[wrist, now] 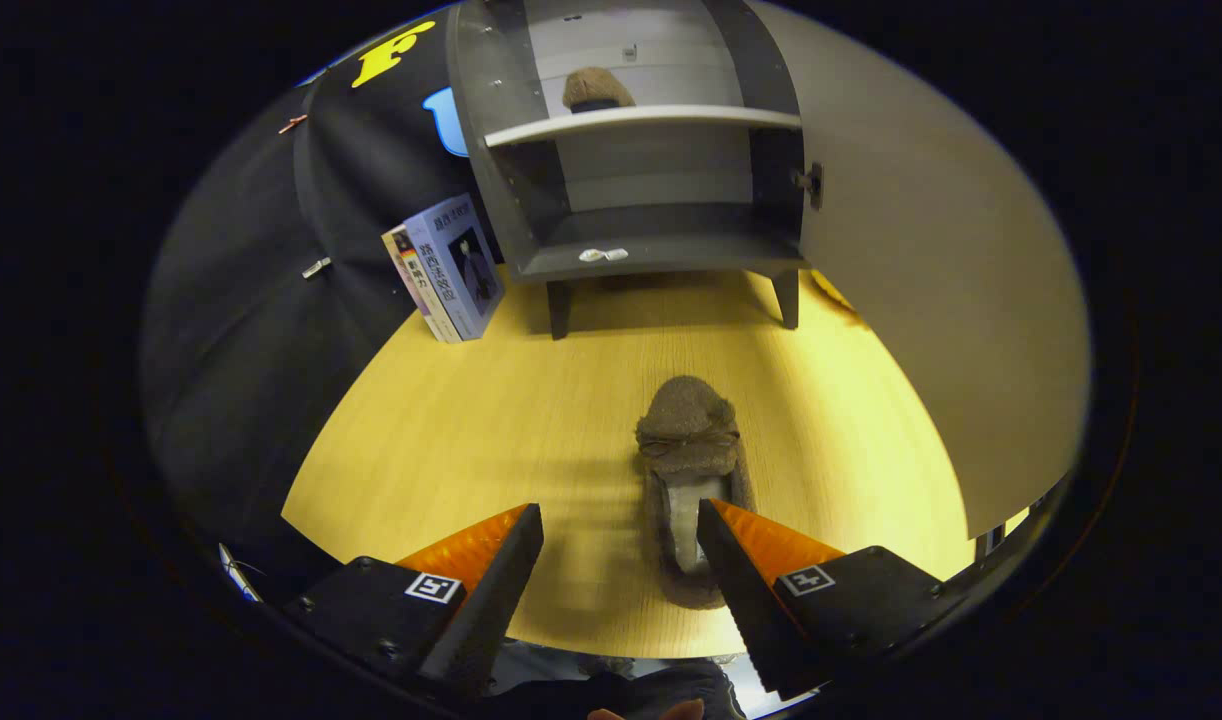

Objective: Open the shoe cabinet door, grab the shoes and put them into the shoe cabinet, then close the shoe cabinet door.

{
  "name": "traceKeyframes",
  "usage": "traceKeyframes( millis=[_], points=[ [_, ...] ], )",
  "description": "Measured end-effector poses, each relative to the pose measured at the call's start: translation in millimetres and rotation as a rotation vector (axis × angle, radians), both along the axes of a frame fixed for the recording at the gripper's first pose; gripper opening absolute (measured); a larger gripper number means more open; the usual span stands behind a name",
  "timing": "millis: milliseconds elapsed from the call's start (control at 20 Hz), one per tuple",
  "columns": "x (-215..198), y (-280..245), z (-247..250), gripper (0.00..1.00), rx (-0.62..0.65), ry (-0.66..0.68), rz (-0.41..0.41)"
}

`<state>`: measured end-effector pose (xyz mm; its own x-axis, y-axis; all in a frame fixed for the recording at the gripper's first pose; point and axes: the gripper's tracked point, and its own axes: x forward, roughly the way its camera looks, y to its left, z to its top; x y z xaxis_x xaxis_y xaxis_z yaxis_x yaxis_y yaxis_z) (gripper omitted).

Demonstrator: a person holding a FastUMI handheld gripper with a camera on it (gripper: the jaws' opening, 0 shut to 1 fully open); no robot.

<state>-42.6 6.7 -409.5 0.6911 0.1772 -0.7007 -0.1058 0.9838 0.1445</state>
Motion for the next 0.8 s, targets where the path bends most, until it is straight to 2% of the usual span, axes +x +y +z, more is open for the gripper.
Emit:
traceKeyframes(
  millis=[200,450,650,700,800],
  points=[
    [17.7,2.6,-32.0,0.99,0.014,0.019,-0.026],
    [49.1,11.3,-59.3,0.99,0.024,-0.017,-0.044],
    [87.0,6.1,-75.6,0.80,-0.007,-0.090,-0.107],
    [92.7,5.5,-78.5,0.68,-0.010,-0.096,-0.122],
    [106.4,0.4,-81.5,0.54,-0.030,-0.138,-0.147]
  ],
)
